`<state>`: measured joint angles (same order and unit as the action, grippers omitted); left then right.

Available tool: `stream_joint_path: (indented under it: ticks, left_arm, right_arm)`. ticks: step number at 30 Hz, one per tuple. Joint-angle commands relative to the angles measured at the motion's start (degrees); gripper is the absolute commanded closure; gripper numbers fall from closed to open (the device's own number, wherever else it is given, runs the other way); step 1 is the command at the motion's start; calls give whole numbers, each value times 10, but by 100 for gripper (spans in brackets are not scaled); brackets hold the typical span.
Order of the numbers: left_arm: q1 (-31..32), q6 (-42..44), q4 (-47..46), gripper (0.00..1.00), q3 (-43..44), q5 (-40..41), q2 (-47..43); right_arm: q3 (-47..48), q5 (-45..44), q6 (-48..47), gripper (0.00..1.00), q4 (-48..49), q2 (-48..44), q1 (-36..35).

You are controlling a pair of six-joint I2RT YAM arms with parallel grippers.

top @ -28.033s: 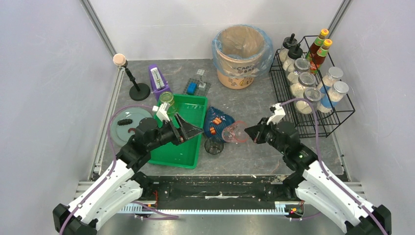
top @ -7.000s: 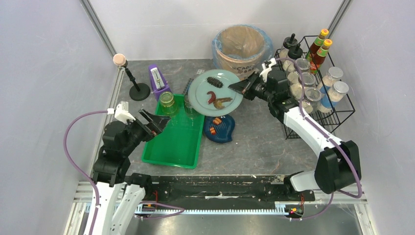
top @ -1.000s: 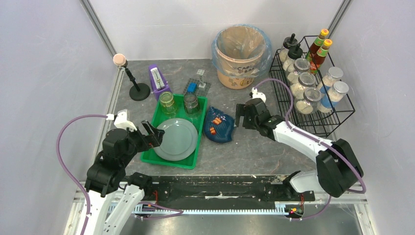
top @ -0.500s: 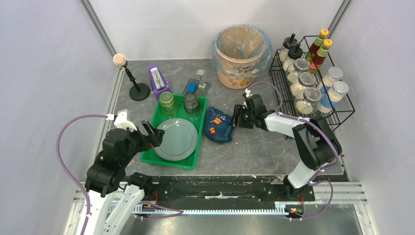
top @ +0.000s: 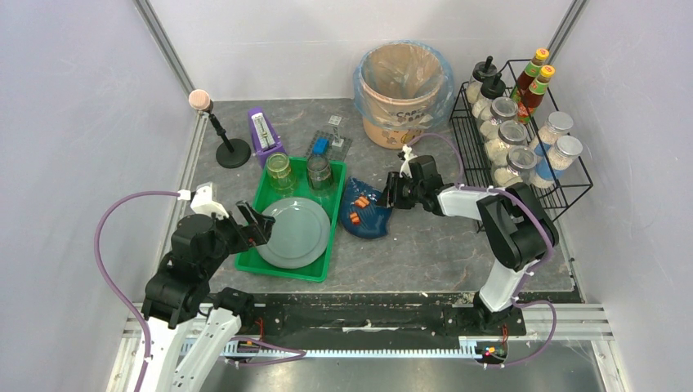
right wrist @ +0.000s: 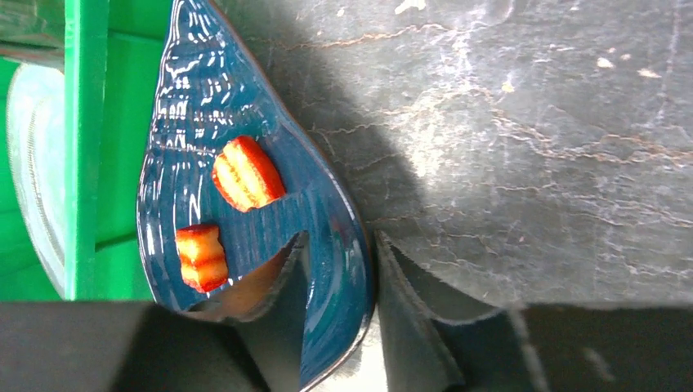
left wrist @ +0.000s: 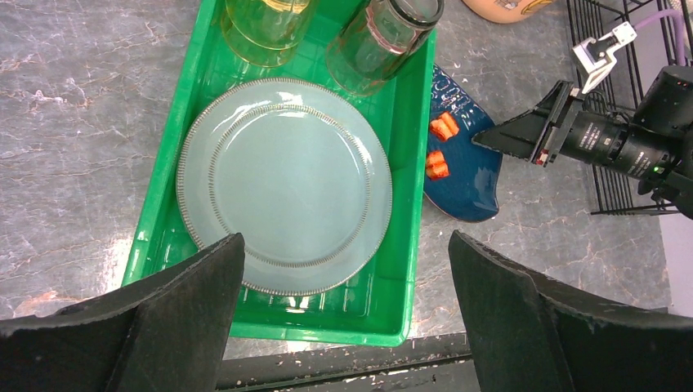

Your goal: Clear the kitchen counter

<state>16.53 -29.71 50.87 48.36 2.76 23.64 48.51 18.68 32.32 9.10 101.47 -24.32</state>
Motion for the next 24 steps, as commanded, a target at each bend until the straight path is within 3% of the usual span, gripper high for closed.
stream_joint_path:
  ticks: [1,9,17,24]
  left_arm:
    - [3,-7,-17,0,-6,-9,2]
    - [2,-10,-23,0,-18,-14,-2]
    - [2,-13,-37,0,-38,-18,-11]
    - [3,-12,-51,0,-57,-24,-27]
  right_arm:
    - [-47,22,-20,69,-4,24,13]
    - [-66,34,-48,99,-32,-50,35]
    - [-27,46,-25,100,-125,-145,58]
    - [93,33,-5,100,-247,-199,67]
